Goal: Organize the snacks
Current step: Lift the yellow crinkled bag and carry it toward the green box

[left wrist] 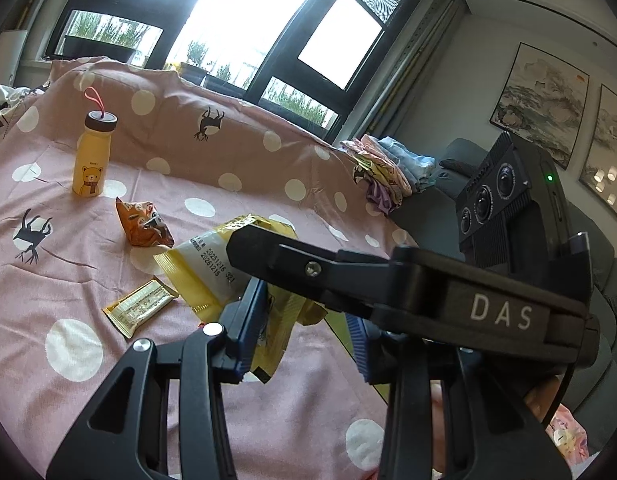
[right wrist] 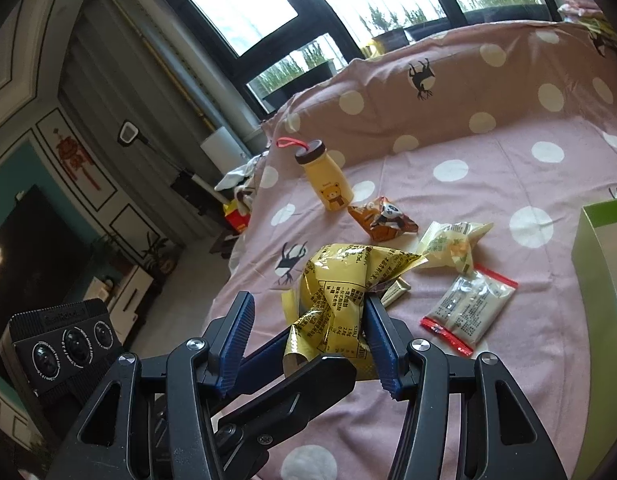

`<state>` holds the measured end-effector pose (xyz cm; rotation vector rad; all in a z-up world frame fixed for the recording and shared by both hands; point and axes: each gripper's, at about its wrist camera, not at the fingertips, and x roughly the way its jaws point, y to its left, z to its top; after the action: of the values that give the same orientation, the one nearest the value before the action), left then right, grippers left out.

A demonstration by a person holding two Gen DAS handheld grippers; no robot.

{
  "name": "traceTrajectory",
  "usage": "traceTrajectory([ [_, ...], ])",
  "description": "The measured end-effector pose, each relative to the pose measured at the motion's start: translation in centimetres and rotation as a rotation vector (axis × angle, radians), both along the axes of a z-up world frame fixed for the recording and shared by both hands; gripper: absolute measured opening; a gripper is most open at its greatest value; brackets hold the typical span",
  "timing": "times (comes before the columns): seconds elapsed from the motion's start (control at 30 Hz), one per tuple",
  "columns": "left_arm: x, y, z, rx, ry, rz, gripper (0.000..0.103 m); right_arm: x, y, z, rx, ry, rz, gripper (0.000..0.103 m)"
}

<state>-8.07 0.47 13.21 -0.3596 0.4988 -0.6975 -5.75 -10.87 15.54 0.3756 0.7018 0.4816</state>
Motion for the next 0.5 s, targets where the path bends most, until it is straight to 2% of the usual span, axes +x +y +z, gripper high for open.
traceTrajectory([
  [0.5, -0.7, -0.6, 0.3, 0.003, -0.036, -0.003, 0.038, -1.5, -0.5, 1.3, -0.022, -0.047, 0.003, 0.058],
])
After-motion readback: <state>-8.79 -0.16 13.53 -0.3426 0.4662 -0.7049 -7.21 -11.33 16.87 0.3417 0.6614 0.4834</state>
